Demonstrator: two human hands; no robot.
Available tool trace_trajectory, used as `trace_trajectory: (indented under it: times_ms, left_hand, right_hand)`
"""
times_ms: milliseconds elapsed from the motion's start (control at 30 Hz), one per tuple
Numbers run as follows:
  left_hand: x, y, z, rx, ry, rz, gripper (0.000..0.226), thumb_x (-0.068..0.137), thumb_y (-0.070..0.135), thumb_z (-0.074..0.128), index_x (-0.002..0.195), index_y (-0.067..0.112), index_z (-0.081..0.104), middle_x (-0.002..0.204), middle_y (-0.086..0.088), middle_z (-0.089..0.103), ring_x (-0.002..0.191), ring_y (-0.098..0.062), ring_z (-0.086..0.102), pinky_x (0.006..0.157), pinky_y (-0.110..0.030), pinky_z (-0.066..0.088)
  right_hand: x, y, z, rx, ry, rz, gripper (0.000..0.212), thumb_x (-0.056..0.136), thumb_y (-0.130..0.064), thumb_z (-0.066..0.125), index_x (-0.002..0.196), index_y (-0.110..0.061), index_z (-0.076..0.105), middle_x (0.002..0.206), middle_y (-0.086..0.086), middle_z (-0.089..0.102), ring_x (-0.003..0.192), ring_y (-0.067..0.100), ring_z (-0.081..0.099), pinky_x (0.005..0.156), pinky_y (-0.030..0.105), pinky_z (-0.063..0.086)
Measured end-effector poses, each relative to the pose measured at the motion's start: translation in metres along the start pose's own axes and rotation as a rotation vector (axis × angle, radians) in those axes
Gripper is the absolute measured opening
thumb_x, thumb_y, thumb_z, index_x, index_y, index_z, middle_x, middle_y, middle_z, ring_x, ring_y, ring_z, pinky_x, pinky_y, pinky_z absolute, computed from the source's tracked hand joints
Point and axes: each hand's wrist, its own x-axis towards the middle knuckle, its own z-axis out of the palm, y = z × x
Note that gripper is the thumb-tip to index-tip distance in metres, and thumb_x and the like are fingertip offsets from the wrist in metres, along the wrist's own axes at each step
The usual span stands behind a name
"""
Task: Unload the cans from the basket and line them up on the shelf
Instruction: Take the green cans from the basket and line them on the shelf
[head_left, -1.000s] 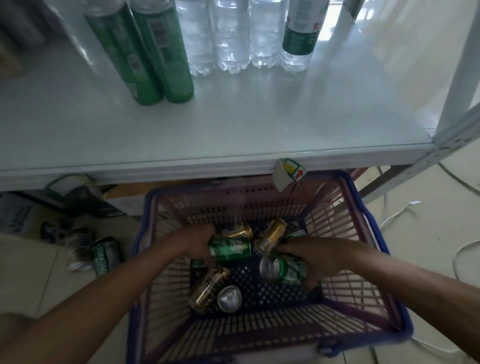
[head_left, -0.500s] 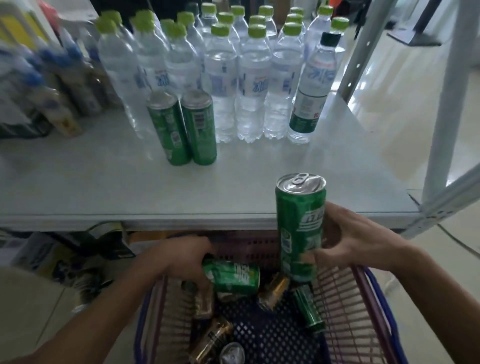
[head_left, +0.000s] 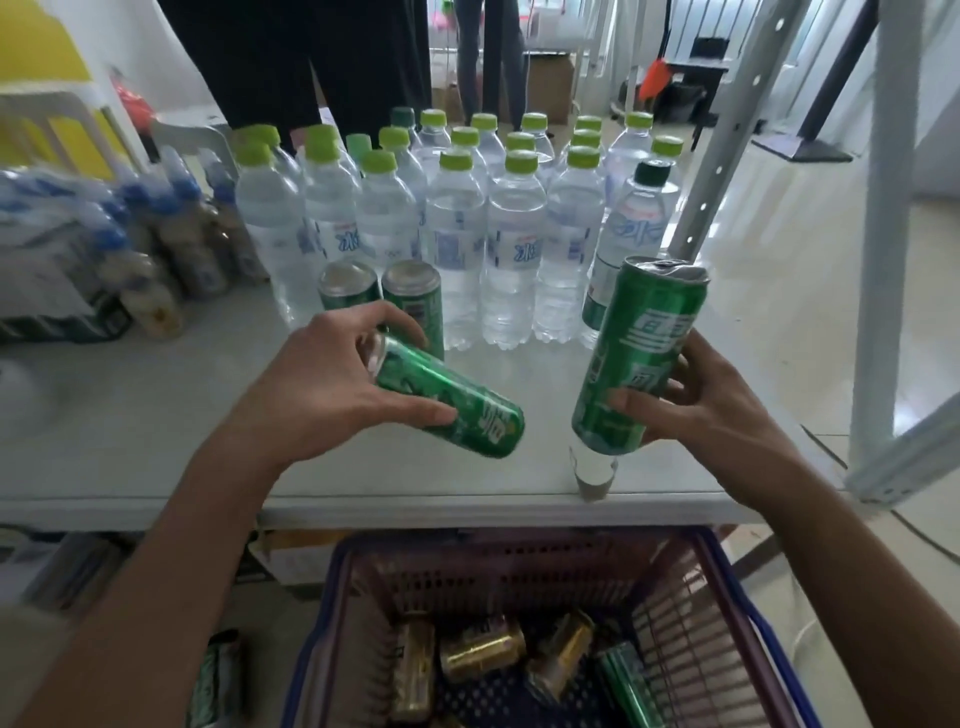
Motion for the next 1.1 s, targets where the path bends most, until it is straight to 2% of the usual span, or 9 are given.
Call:
trace_trajectory:
  times_ms: [167, 300, 433, 600, 700, 767, 833, 933, 1100]
  left_hand:
    - [0.013, 0.0, 0.042, -0.205, 0.236, 0.062, 0.077, 0.047, 0.031, 0.098, 0.116, 0.033, 0.065, 0.106, 0.019, 0.069, 0.096, 0.005, 0.066, 0.09, -0.028, 0.058]
    - [0.023, -0.003, 0.061, -0.243, 0.333, 0.06, 0.083, 0.05, 0.033, 0.097, 0.125, 0.03, 0.062, 0.111, 0.016, 0.069, 0.104, 0.002, 0.064, 0.095, -0.027, 0.055]
    - [0.031, -0.003, 0.076, -0.231, 0.335, 0.044, 0.079, 0.055, 0.032, 0.096, 0.125, 0.025, 0.058, 0.111, 0.012, 0.069, 0.102, -0.001, 0.064, 0.089, -0.015, 0.051]
    - [0.028, -0.016, 0.109, -0.253, 0.268, 0.004, 0.064, 0.072, 0.038, 0.087, 0.127, 0.027, 0.056, 0.109, 0.02, 0.061, 0.093, 0.012, 0.057, 0.072, 0.008, 0.039]
    - [0.023, -0.037, 0.125, -0.141, 0.152, -0.07, 0.061, 0.073, 0.037, 0.086, 0.125, 0.023, 0.057, 0.107, 0.018, 0.06, 0.098, -0.001, 0.061, 0.067, 0.007, 0.039]
    - [0.023, -0.049, 0.133, -0.066, 0.137, -0.06, 0.059, 0.074, 0.039, 0.084, 0.123, 0.02, 0.057, 0.112, 0.013, 0.06, 0.102, -0.006, 0.059, 0.076, 0.001, 0.041]
    - [0.027, -0.057, 0.14, 0.091, 0.192, -0.035, 0.062, 0.075, 0.053, 0.078, 0.122, 0.019, 0.056, 0.116, 0.001, 0.053, 0.104, -0.013, 0.053, 0.089, -0.02, 0.046]
    - [0.036, -0.06, 0.143, 0.192, 0.229, -0.049, 0.061, 0.08, 0.059, 0.069, 0.12, 0.015, 0.057, 0.109, -0.007, 0.056, 0.1, -0.024, 0.058, 0.089, -0.038, 0.051]
    - [0.039, -0.058, 0.139, 0.072, 0.243, -0.048, 0.059, 0.085, 0.037, 0.076, 0.129, 0.01, 0.048, 0.102, -0.006, 0.069, 0.077, -0.013, 0.062, 0.057, -0.01, 0.037]
  right_hand:
    - [0.019, 0.014, 0.014, -0.006, 0.132, 0.008, 0.052, 0.08, -0.014, 0.082, 0.122, -0.033, 0.06, 0.112, -0.004, 0.073, 0.107, 0.021, 0.069, 0.076, 0.052, 0.064]
    - [0.031, 0.022, 0.024, 0.024, 0.209, 0.017, 0.053, 0.078, -0.014, 0.084, 0.123, -0.032, 0.06, 0.112, -0.006, 0.073, 0.106, 0.021, 0.069, 0.076, 0.052, 0.064]
    - [0.04, 0.03, 0.028, -0.099, 0.224, -0.004, 0.058, 0.076, -0.028, 0.085, 0.126, -0.036, 0.057, 0.116, -0.013, 0.071, 0.104, 0.013, 0.068, 0.08, 0.051, 0.062]
    - [0.046, 0.037, 0.033, -0.134, 0.216, 0.008, 0.059, 0.075, -0.032, 0.085, 0.126, -0.038, 0.057, 0.113, -0.015, 0.07, 0.103, 0.01, 0.067, 0.083, 0.052, 0.061]
    - [0.05, 0.042, 0.038, -0.132, 0.204, 0.025, 0.066, 0.069, -0.041, 0.085, 0.128, -0.041, 0.057, 0.113, -0.013, 0.071, 0.104, 0.012, 0.068, 0.084, 0.052, 0.06]
    - [0.053, 0.047, 0.042, -0.138, 0.194, 0.042, 0.072, 0.063, -0.049, 0.083, 0.13, -0.043, 0.056, 0.115, -0.012, 0.072, 0.105, 0.012, 0.068, 0.087, 0.051, 0.06]
    - [0.055, 0.053, 0.048, -0.164, 0.185, 0.044, 0.07, 0.067, -0.045, 0.086, 0.131, -0.042, 0.056, 0.116, -0.014, 0.072, 0.106, 0.009, 0.068, 0.091, 0.049, 0.059]
    - [0.059, 0.062, 0.058, -0.159, 0.204, 0.049, 0.067, 0.069, -0.044, 0.088, 0.127, -0.04, 0.055, 0.114, -0.014, 0.073, 0.105, 0.007, 0.069, 0.091, 0.045, 0.059]
    - [0.067, 0.069, 0.067, -0.179, 0.206, 0.062, 0.057, 0.068, -0.037, 0.092, 0.115, -0.029, 0.06, 0.111, -0.017, 0.072, 0.105, -0.002, 0.067, 0.086, 0.023, 0.056]
